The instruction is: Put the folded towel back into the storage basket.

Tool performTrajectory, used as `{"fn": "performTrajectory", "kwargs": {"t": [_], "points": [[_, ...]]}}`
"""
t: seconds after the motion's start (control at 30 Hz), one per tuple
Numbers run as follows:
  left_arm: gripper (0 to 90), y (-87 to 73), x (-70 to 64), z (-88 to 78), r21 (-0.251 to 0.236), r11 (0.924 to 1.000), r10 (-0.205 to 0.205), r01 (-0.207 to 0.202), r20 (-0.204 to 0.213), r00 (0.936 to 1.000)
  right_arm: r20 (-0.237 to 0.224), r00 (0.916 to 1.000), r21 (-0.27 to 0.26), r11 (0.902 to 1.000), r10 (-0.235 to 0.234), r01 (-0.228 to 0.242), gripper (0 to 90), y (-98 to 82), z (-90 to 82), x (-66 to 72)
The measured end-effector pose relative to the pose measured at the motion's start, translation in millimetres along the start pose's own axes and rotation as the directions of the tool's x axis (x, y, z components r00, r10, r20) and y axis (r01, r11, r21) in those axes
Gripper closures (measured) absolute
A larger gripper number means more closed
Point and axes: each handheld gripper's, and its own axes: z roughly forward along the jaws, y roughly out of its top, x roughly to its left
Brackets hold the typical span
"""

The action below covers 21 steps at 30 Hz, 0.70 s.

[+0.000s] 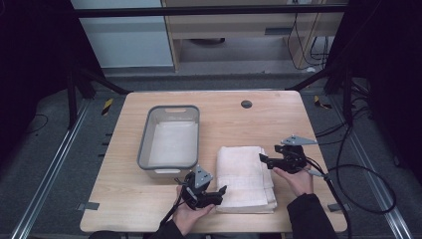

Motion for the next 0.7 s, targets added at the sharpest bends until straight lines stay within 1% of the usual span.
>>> {"fn": "performTrajectory", "kwargs": {"t": [0.1, 0.17, 0.2, 0.27, 0.3, 0.37, 0.4, 0.43, 0.47, 0.5, 0.6, 0.7], "points": [[27.6, -2.1, -2.0, 2.1, 0.005, 1.0, 0.007, -0.007, -0.002, 1.0, 0.0, 0.9999, 0.002, 0.9999, 0.017, -0.017, 26.3, -3.3, 3.3, -1.2], [27.6, -3.6, -3.7, 4.3, 0.014, 0.9998, 0.011, -0.011, 0.005, 0.9999, 0.001, 0.9998, 0.007, 0.9998, 0.018, -0.018, 26.3, -4.1, 4.5, -1.3], [27.6, -4.4, -5.0, 7.2, 0.019, 0.9997, 0.013, -0.013, 0.01, 0.9999, -0.003, 0.9997, 0.016, 0.9995, 0.026, -0.026, 26.3, -5.6, 7.6, -1.3], [27.6, -5.5, -5.6, 9.8, 0.026, 0.9996, 0.011, -0.012, 0.015, 0.9998, -0.002, 0.9998, 0.025, 0.9995, 0.018, -0.018, 26.2, -6.9, 11.1, -2.3], [27.6, -6.1, -5.9, 11.3, 0.03, 0.9995, 0.01, -0.011, 0.016, 0.9998, -0.004, 0.9997, 0.031, 0.9992, 0.024, -0.024, 26.2, -7.6, 12.7, -1.8], [27.3, -7.3, -5.8, 13.9, 0.042, 0.9991, 0.011, -0.012, 0.013, 0.9998, -0.011, 0.9997, 0.038, 0.999, 0.022, -0.022, 26.2, -8.8, 16.3, -1.5], [27.2, -7.3, -5.8, 13.9, 0.042, 0.9991, 0.011, -0.012, 0.013, 0.9998, -0.017, 0.9994, 0.04, 0.9987, 0.031, -0.031, 26.2, -9.4, 18.0, -0.6], [27.1, -8.9, -6.2, 16.5, 0.048, 0.9988, 0.003, -0.004, 0.017, 0.9998, -0.021, 0.999, 0.042, 0.9984, 0.039, -0.038, 26.3, -10.0, 20.1, 0.1], [27.1, -9.5, -6.4, 17.7, 0.048, 0.9988, 0.003, -0.003, 0.016, 0.9999, -0.025, 0.9989, 0.044, 0.9983, 0.039, -0.038, 26.3, -10.7, 22.3, 0.2], [27.0, -10.0, -6.5, 18.7, 0.048, 0.9988, 0.002, -0.003, 0.017, 0.9999, -0.03, 0.9982, 0.048, 0.9976, 0.052, -0.05, 26.5, -11.4, 24.3, 1.4], [26.4, -10.9, -6.6, 20.7, 0.052, 0.9986, 0.001, -0.002, 0.015, 0.9999, -0.034, 0.9979, 0.057, 0.997, 0.055, -0.053, 26.8, -13.1, 28.4, 2.9], [25.7, -13.6, -5.1, 25.6, 0.06, 0.9982, -0.006, 0.004, 0.021, 0.9998, -0.024, 0.9988, 0.086, 0.9955, 0.043, -0.041, 26.8, -16.7, 34.8, 3.5]]}}
